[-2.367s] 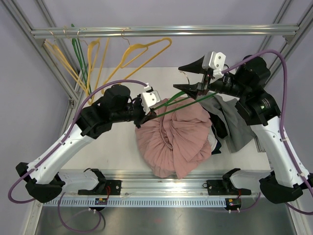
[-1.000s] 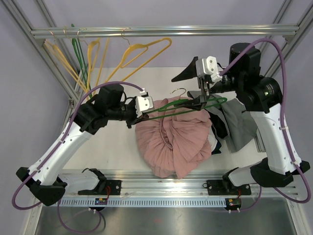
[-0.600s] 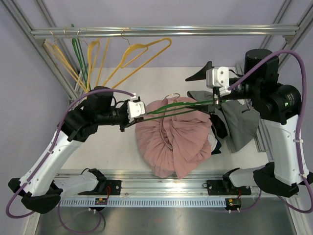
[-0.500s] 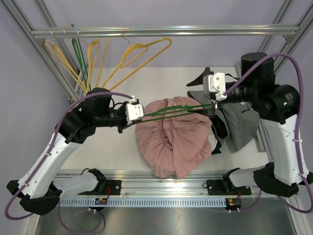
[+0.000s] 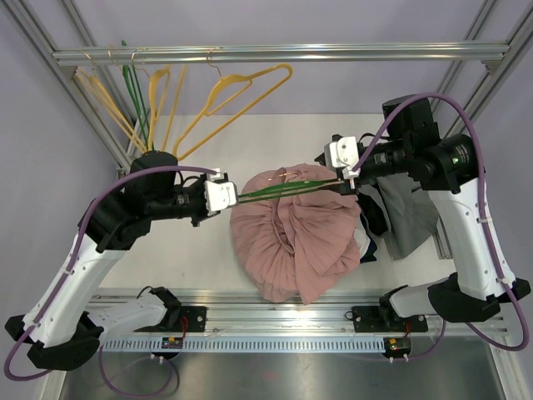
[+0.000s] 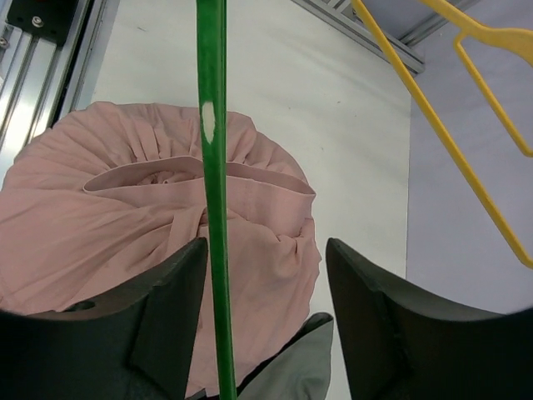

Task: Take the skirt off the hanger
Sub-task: Pass the hanger from the left arm to the right, then hang the hanger back to the clothesline with the right arm

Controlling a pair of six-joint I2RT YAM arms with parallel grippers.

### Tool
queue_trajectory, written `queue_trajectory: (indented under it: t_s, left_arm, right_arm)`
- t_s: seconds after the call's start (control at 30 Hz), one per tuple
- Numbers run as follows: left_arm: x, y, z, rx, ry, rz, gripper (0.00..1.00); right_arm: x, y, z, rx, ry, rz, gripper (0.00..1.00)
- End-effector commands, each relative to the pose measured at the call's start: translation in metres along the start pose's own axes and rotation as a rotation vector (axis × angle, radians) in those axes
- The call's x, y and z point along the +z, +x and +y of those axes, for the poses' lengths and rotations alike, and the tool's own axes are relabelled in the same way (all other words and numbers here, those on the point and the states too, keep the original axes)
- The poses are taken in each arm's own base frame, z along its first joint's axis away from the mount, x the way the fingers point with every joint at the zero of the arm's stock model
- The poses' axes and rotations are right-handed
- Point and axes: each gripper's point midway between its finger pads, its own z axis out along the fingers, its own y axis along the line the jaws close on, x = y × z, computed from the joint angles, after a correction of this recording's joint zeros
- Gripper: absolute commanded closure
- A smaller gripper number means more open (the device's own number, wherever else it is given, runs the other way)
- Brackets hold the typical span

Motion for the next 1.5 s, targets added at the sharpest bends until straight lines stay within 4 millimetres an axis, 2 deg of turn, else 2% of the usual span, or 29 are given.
queue_trajectory:
  t_s: [0.0, 0.07, 0.23, 0.33, 0.4, 0.43, 0.47, 0.53, 0.6, 0.63, 0.7, 0.73, 0.8, 0.83, 0.87, 0.93, 0.97, 1.03, 1.1, 1.13, 1.2, 1.23, 1.27, 1.3, 1.33, 1.37, 1.4, 1.47]
  left_arm:
    - [-0.013, -0.021, 0.010, 0.050, -0.054, -0.062, 1.00]
    - [-0.014, -0.022, 0.011, 0.055, -0.064, -0.067, 1.00]
    - [-0.012, -0.025, 0.015, 0.066, -0.086, -0.091, 1.00]
    - [-0.013, -0.027, 0.020, 0.059, -0.117, -0.103, 1.00]
    - [-0.020, -0.035, 0.031, 0.029, -0.197, -0.141, 0.80]
    - [-0.027, -0.048, 0.041, 0.033, -0.251, -0.190, 0.68]
    - [-0.033, -0.051, 0.048, 0.020, -0.303, -0.203, 0.41]
    - [-0.056, -0.072, 0.056, 0.013, -0.394, -0.300, 0.20]
    - [-0.079, -0.086, 0.060, 0.000, -0.463, -0.362, 0.03]
    - [-0.087, -0.093, 0.062, 0.000, -0.486, -0.389, 0.01]
    - [-0.101, -0.097, 0.063, -0.018, -0.529, -0.414, 0.01]
    - [-0.104, -0.096, 0.063, -0.027, -0.540, -0.417, 0.01]
    - [-0.107, -0.091, 0.063, -0.066, -0.561, -0.411, 0.01]
    - [-0.104, -0.084, 0.062, -0.087, -0.564, -0.404, 0.01]
    - [-0.103, -0.079, 0.062, -0.123, -0.574, -0.403, 0.01]
    - [-0.095, -0.067, 0.059, -0.167, -0.575, -0.391, 0.01]
    - [-0.091, -0.063, 0.057, -0.206, -0.570, -0.396, 0.01]
    - [-0.089, -0.061, 0.056, -0.239, -0.573, -0.419, 0.01]
    - [-0.082, -0.054, 0.051, -0.280, -0.562, -0.433, 0.01]
    - [-0.082, -0.055, 0.051, -0.286, -0.563, -0.450, 0.01]
    - [-0.077, -0.050, 0.047, -0.308, -0.551, -0.455, 0.01]
    - [-0.076, -0.049, 0.047, -0.313, -0.552, -0.463, 0.01]
    - [-0.074, -0.047, 0.045, -0.329, -0.547, -0.464, 0.01]
    - [-0.074, -0.046, 0.044, -0.337, -0.547, -0.468, 0.01]
    - [-0.075, -0.046, 0.044, -0.346, -0.550, -0.474, 0.01]
    - [-0.073, -0.046, 0.043, -0.358, -0.540, -0.480, 0.01]
    - [-0.072, -0.044, 0.040, -0.365, -0.536, -0.483, 0.01]
    - [-0.069, -0.044, 0.038, -0.379, -0.521, -0.495, 0.01]
  right_arm:
    - [-0.008, 0.018, 0.053, 0.149, -0.161, 0.076, 0.39]
    - [-0.008, 0.017, 0.055, 0.147, -0.171, 0.069, 0.46]
    - [-0.011, 0.013, 0.061, 0.133, -0.174, 0.057, 1.00]
    - [-0.016, 0.009, 0.063, 0.132, -0.155, 0.052, 1.00]
    - [-0.019, 0.006, 0.061, 0.154, -0.116, 0.055, 1.00]
    - [-0.021, 0.010, 0.060, 0.182, -0.095, 0.062, 1.00]
    - [-0.026, 0.006, 0.056, 0.199, -0.054, 0.052, 1.00]
    - [-0.036, 0.014, 0.047, 0.258, 0.020, 0.062, 1.00]
    - [-0.048, 0.013, 0.040, 0.310, 0.099, 0.053, 1.00]
    - [-0.050, 0.016, 0.039, 0.338, 0.122, 0.050, 1.00]
    - [-0.066, 0.020, 0.031, 0.388, 0.236, 0.061, 1.00]
    - [-0.068, 0.030, 0.032, 0.431, 0.266, 0.076, 1.00]
    - [-0.083, 0.035, 0.024, 0.482, 0.388, 0.094, 1.00]
    - [-0.088, 0.049, 0.022, 0.527, 0.439, 0.135, 1.00]
    - [-0.095, 0.049, 0.016, 0.559, 0.512, 0.131, 1.00]
    - [-0.108, 0.070, 0.010, 0.638, 0.627, 0.189, 1.00]
    - [-0.113, 0.070, 0.006, 0.665, 0.676, 0.181, 1.00]
    - [-0.131, 0.091, -0.005, 0.746, 0.820, 0.239, 1.00]
    - [-0.141, 0.106, -0.016, 0.810, 0.907, 0.269, 1.00]
    - [-0.148, 0.108, -0.022, 0.821, 0.946, 0.279, 1.00]
    - [-0.154, 0.123, -0.036, 0.890, 1.003, 0.297, 1.00]
    - [-0.159, 0.121, -0.045, 0.890, 1.026, 0.290, 1.00]
    - [-0.156, 0.131, -0.053, 0.931, 1.019, 0.300, 1.00]
    - [-0.156, 0.134, -0.059, 0.947, 1.021, 0.299, 1.00]
    - [-0.161, 0.127, -0.069, 0.943, 1.041, 0.283, 1.00]
    - [-0.157, 0.141, -0.075, 0.993, 1.026, 0.298, 1.00]
    - [-0.161, 0.136, -0.084, 0.984, 1.040, 0.283, 1.00]
    - [-0.162, 0.145, -0.096, 1.005, 1.049, 0.284, 1.00]
